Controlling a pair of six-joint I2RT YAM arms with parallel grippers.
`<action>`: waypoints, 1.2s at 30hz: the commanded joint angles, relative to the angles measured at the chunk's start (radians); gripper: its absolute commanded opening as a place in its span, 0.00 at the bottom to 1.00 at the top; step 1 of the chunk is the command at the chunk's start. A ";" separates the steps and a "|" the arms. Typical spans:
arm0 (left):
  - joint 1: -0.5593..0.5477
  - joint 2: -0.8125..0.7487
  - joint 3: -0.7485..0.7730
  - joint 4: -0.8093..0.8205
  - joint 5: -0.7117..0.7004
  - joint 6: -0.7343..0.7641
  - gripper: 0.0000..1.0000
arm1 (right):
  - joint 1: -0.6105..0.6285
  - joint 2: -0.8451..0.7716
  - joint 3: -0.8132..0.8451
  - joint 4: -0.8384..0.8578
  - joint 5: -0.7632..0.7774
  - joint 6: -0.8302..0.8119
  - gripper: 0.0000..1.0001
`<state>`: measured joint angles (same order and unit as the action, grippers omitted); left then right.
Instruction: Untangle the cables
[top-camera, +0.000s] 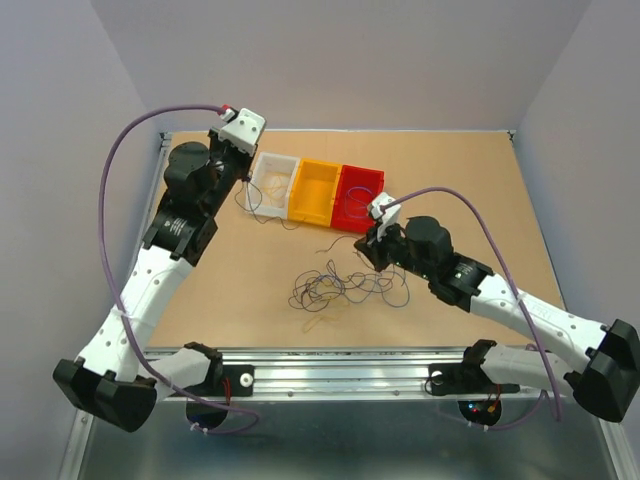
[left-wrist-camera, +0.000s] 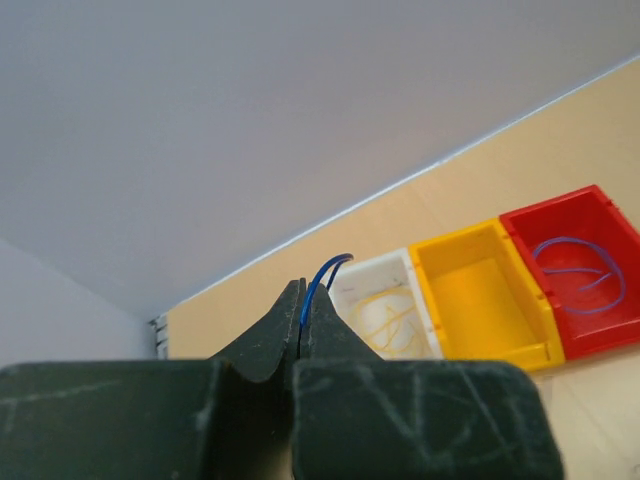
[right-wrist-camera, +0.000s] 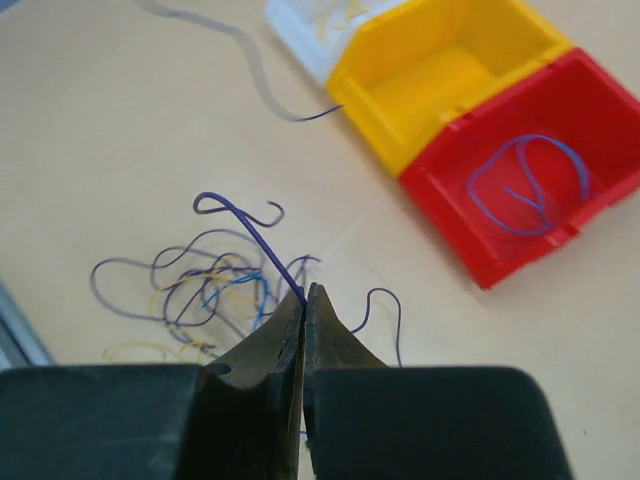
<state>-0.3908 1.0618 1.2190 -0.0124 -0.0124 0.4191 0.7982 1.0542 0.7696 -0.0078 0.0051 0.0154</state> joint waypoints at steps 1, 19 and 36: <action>0.001 0.075 0.147 0.103 0.141 -0.057 0.00 | -0.001 0.015 0.083 0.011 -0.293 -0.106 0.01; 0.000 0.414 0.472 0.046 0.419 -0.187 0.00 | 0.001 0.141 0.152 0.110 -0.212 -0.169 0.77; -0.056 0.320 0.347 0.014 0.520 -0.253 0.00 | 0.002 0.477 0.178 0.977 -0.050 -0.175 1.00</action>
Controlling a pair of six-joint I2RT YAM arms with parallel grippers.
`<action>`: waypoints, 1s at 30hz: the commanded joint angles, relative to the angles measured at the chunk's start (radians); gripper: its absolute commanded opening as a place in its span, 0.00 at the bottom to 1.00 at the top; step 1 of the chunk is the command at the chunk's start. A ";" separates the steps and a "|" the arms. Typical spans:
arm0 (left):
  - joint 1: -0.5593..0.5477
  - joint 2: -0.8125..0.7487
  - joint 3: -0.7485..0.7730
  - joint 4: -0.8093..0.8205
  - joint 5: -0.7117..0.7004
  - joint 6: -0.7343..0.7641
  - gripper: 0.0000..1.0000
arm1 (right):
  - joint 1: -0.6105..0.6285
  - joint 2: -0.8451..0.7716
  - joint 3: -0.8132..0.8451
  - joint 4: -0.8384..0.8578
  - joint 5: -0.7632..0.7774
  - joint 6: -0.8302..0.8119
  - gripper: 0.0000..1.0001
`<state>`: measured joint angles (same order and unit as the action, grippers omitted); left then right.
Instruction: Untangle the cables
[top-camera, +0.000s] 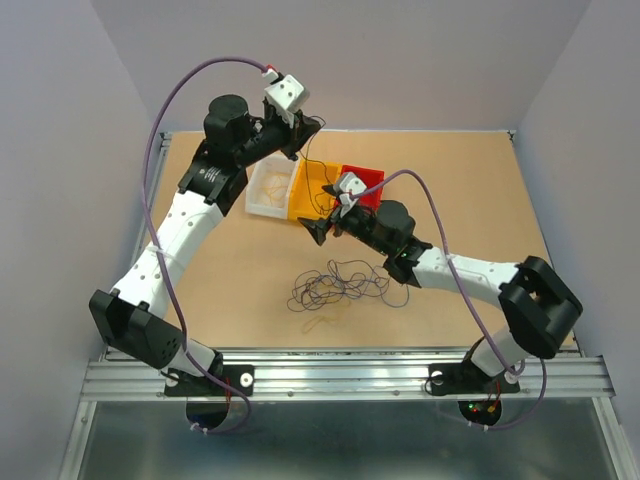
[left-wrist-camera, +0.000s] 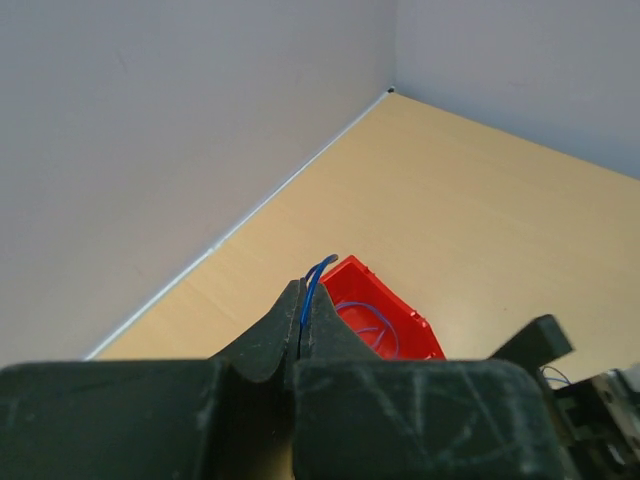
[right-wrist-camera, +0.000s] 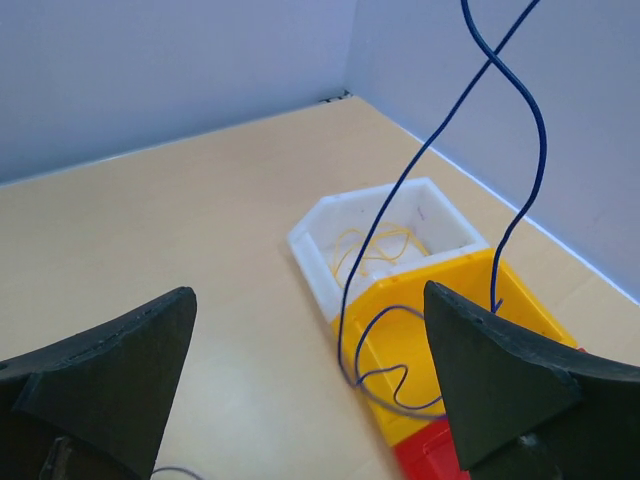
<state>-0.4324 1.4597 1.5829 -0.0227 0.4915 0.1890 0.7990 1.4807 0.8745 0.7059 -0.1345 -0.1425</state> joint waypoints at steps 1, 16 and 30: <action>-0.017 -0.085 -0.026 0.024 0.012 -0.029 0.00 | 0.002 0.068 0.078 0.289 0.110 -0.019 1.00; -0.063 -0.136 -0.096 -0.029 -0.071 -0.059 0.00 | 0.020 0.187 0.037 0.537 0.398 -0.100 0.89; -0.072 -0.139 -0.115 -0.054 -0.047 -0.062 0.00 | 0.020 0.198 0.055 0.477 0.316 -0.091 0.00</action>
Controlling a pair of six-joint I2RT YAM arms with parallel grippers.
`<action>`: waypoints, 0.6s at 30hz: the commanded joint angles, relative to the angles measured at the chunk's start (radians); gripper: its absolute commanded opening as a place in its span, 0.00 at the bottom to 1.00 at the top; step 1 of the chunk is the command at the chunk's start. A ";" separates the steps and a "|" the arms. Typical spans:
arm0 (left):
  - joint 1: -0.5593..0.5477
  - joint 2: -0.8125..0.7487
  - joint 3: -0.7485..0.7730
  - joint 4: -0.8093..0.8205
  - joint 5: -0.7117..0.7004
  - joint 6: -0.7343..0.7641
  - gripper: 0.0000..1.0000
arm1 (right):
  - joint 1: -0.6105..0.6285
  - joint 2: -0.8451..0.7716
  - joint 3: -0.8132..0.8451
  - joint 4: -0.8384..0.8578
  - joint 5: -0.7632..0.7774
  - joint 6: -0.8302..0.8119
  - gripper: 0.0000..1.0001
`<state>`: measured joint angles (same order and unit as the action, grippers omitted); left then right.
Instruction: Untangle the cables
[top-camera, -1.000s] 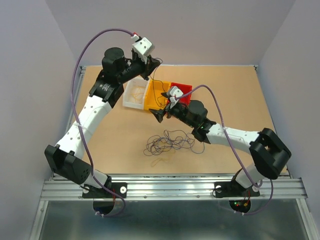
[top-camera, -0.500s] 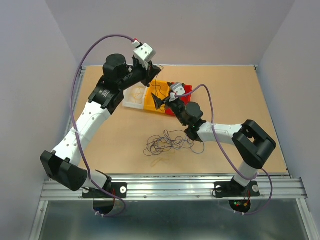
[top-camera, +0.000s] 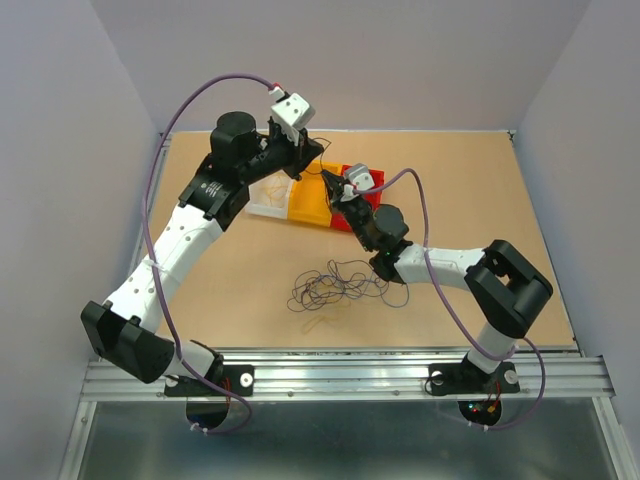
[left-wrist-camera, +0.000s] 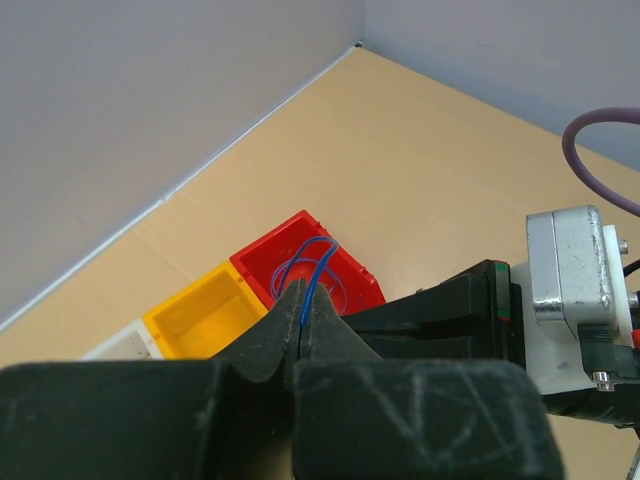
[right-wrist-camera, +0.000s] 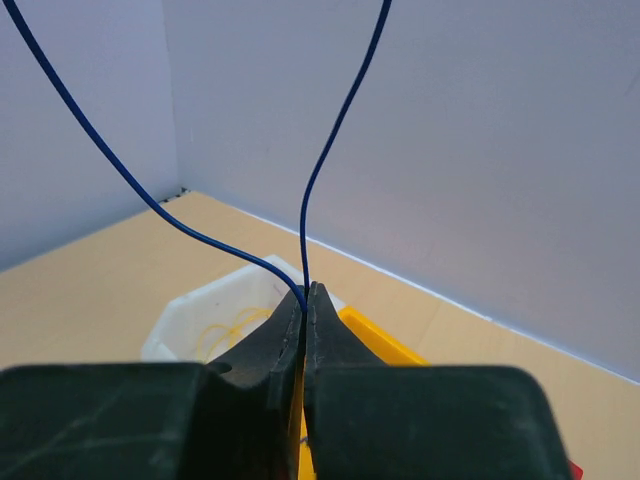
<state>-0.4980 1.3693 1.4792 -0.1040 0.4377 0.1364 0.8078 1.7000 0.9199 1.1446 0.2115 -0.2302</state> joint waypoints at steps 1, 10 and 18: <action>-0.007 -0.047 -0.011 0.027 0.013 -0.009 0.00 | 0.010 -0.028 0.001 0.035 -0.046 0.000 0.01; 0.010 0.060 -0.033 0.144 -0.008 -0.021 0.00 | -0.001 -0.059 -0.010 0.004 0.085 -0.015 0.01; 0.021 0.119 -0.072 0.263 -0.013 -0.018 0.00 | -0.185 -0.040 0.048 0.006 -0.165 0.162 0.01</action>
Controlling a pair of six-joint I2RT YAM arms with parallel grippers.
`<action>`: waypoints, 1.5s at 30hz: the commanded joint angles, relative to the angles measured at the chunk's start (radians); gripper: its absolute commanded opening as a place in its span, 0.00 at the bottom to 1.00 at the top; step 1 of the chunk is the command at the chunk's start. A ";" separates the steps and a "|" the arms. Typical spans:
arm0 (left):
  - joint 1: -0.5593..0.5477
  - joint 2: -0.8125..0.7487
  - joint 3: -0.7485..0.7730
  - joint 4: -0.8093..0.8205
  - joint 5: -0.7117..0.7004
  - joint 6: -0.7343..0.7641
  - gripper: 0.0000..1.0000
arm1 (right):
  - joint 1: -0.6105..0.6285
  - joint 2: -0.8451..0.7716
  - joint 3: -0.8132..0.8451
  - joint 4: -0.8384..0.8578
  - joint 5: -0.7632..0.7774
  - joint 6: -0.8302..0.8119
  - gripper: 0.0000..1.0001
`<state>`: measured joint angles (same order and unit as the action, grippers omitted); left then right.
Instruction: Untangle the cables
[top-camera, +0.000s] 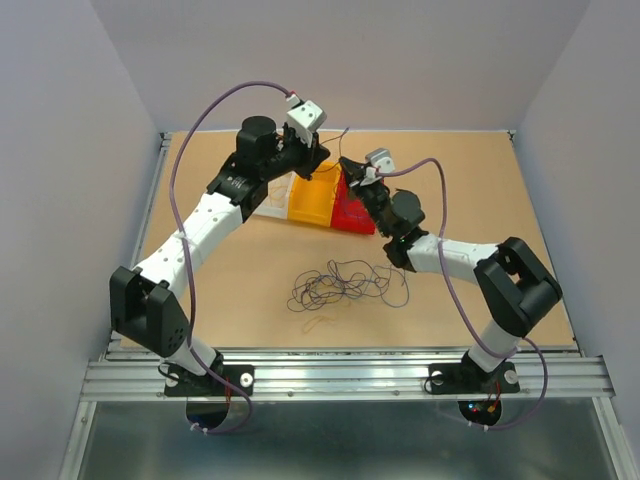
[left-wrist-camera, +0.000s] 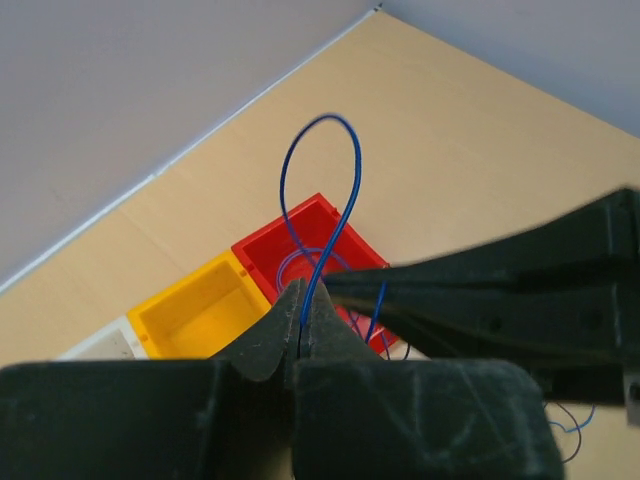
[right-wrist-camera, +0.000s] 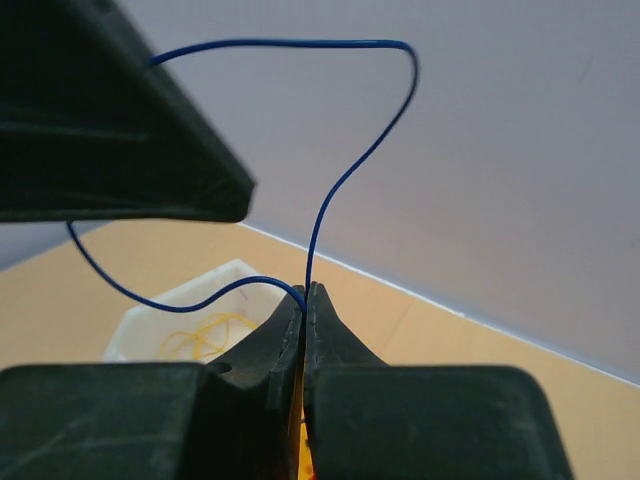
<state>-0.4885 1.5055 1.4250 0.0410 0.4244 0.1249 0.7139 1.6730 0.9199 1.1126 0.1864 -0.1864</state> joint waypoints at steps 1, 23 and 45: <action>0.014 -0.021 -0.024 0.129 -0.003 -0.010 0.00 | -0.109 -0.007 0.066 0.038 -0.171 0.136 0.01; 0.018 0.239 0.002 0.214 0.091 -0.025 0.48 | -0.278 0.149 -0.066 -0.024 -0.191 0.384 0.00; 0.039 0.048 -0.107 0.224 -0.052 0.013 0.76 | -0.231 0.436 0.586 -1.000 0.061 0.478 0.01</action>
<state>-0.4522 1.6070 1.3407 0.2249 0.3912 0.1242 0.4675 2.0655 1.3846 0.2737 0.1562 0.2745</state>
